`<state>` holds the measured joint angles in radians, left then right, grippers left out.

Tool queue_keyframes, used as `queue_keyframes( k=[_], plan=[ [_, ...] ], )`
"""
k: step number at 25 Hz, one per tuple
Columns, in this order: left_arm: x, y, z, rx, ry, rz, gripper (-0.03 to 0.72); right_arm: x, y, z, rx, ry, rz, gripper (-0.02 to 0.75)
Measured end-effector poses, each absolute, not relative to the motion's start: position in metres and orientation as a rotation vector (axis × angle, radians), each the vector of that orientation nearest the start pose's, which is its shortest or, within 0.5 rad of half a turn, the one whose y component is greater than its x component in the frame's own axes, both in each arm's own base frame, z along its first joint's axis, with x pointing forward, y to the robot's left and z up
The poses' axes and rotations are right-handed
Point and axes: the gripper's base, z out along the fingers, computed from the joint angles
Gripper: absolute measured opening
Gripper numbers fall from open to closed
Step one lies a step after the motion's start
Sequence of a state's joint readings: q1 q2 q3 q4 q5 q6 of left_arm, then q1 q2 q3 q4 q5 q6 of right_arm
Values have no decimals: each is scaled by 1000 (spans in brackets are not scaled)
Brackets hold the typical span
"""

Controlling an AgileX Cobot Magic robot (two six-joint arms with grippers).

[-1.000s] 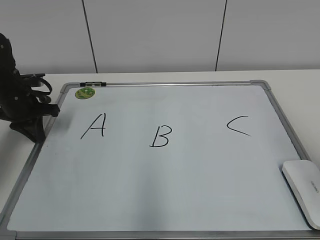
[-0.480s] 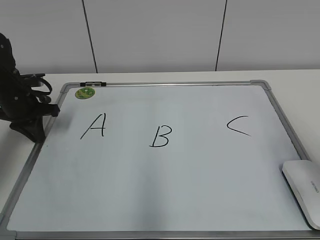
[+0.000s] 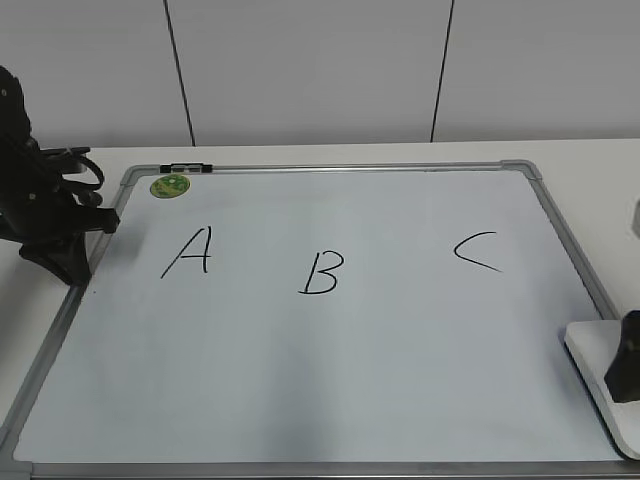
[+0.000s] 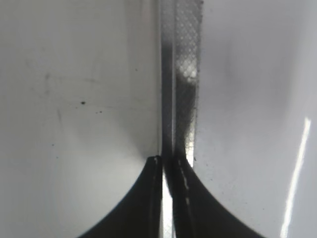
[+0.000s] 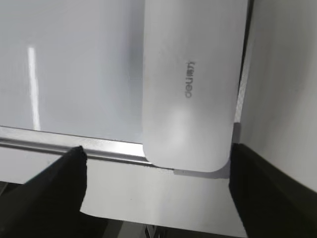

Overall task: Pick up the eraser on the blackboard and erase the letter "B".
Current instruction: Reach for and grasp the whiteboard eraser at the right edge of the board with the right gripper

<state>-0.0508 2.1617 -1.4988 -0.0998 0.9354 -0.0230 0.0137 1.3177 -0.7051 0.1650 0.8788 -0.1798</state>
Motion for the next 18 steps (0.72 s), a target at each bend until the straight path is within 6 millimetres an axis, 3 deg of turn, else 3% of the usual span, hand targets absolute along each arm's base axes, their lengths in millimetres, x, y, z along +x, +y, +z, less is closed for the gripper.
queue_keyframes(
  k=[18],
  plan=[
    [416, -28, 127, -45, 3083, -130, 21, 243, 11, 171, -83, 3005, 118, 671]
  ],
)
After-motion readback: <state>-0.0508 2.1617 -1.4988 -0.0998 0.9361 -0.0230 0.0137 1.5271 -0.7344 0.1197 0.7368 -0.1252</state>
